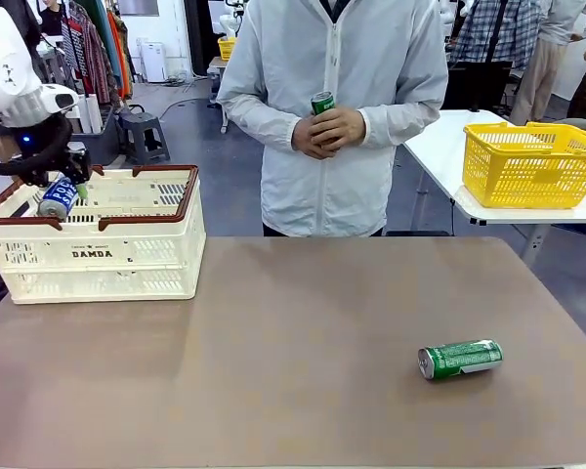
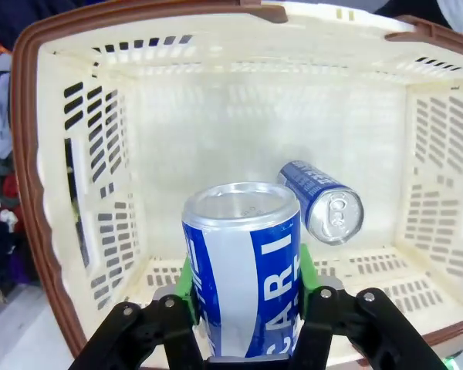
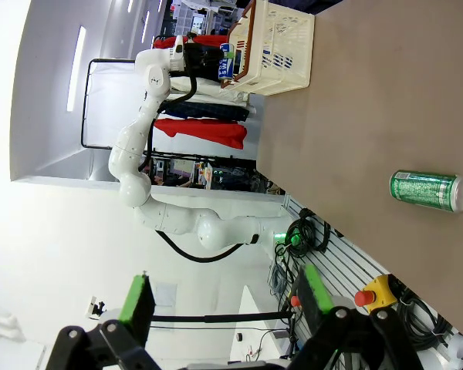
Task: Place the drinks into the Shopping basket.
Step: Pick up one drink and place it into the Shopping basket.
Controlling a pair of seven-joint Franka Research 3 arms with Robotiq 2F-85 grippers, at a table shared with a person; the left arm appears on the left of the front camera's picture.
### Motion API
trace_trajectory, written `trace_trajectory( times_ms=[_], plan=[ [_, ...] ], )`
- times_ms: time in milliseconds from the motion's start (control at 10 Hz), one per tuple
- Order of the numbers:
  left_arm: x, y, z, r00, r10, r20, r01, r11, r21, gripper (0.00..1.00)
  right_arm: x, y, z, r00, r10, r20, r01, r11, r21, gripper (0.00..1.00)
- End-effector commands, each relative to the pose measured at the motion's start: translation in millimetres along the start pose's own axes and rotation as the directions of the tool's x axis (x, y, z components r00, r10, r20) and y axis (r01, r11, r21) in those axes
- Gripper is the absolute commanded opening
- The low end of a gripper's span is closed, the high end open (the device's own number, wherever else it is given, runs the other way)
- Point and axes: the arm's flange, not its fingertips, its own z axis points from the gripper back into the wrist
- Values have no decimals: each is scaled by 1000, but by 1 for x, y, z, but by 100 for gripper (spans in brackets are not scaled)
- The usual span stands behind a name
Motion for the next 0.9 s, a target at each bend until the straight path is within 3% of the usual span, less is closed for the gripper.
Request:
trace_trajectory(
  times_ms=[0,200,400,800],
  plan=[
    [11,-3,8,999,-31,19,31,999,13,0,-1,5,2,1000,-12,-10,12,1000,-1,100],
    [2,-2,0,1000,-6,3,6,1000,1,0,-1,5,2,1000,-12,-10,12,1000,-1,100],
    [34,-3,-26,997,-29,74,27,999,30,0,-1,5,2,1000,-12,-10,12,1000,-1,100],
    [42,7,-91,999,14,-52,-11,998,59,0,-1,5,2,1000,-12,-10,12,1000,-1,100]
  ],
)
